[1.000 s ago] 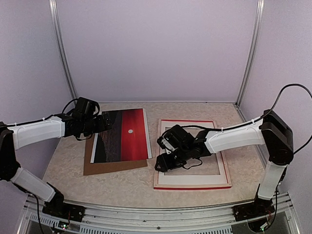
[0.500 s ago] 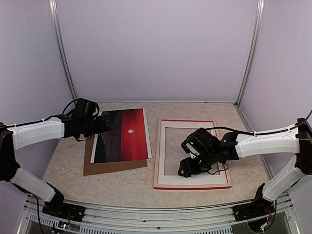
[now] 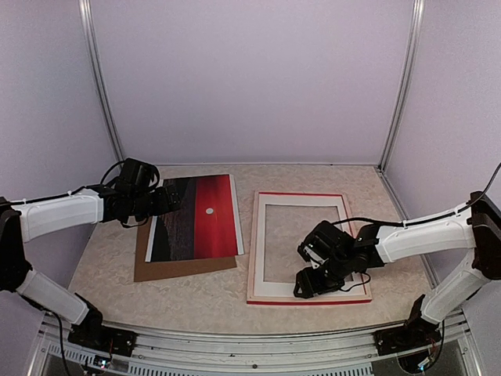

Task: Put the photo into the frame
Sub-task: Press the mat board onto the glass panel.

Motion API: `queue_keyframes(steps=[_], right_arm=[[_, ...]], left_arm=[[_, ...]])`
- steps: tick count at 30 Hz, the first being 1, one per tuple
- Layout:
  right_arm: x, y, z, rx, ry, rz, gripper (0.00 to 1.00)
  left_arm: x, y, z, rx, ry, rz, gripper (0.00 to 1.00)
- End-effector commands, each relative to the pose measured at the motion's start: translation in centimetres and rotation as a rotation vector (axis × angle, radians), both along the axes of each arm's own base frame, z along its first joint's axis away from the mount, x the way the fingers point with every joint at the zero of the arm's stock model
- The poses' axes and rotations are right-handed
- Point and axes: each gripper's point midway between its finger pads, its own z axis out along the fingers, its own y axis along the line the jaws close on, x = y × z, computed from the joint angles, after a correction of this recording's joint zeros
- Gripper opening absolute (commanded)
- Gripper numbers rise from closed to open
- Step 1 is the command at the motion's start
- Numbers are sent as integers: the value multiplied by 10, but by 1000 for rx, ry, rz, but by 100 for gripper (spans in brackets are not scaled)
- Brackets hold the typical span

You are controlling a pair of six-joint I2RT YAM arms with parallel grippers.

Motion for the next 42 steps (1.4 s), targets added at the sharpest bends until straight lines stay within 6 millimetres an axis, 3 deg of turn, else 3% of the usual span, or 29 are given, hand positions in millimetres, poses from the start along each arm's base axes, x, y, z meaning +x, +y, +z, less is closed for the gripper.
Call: queue_keyframes(steps=[1,6,11,16,21,27,30,36,42], right_arm=[[2,1,-10,-10,21,-15,61],[6,-12,-15,-68,23,-55,61],[15,-13,-2,-75,-22,-68,61],[27,-1,24,-18,-89,-41,63],[60,12,59,47,-186,-42,64],[110,61,113,135,-338,10,68],[130,90,118,158,-371,53,69],[161,132,103,158,-379,91,74],[167,169,74,199,-318,151,73]], left_arm=[[0,3,4,-4,-22,0,99],[-1,2,2,-5,-18,-1,99],[-1,3,1,2,-17,-1,99],[0,9,3,24,-22,12,99],[4,16,3,3,-11,23,99],[8,38,0,-76,12,55,99],[9,47,0,-119,17,67,99],[8,55,-4,-147,28,81,99],[8,54,-5,-154,31,68,99]])
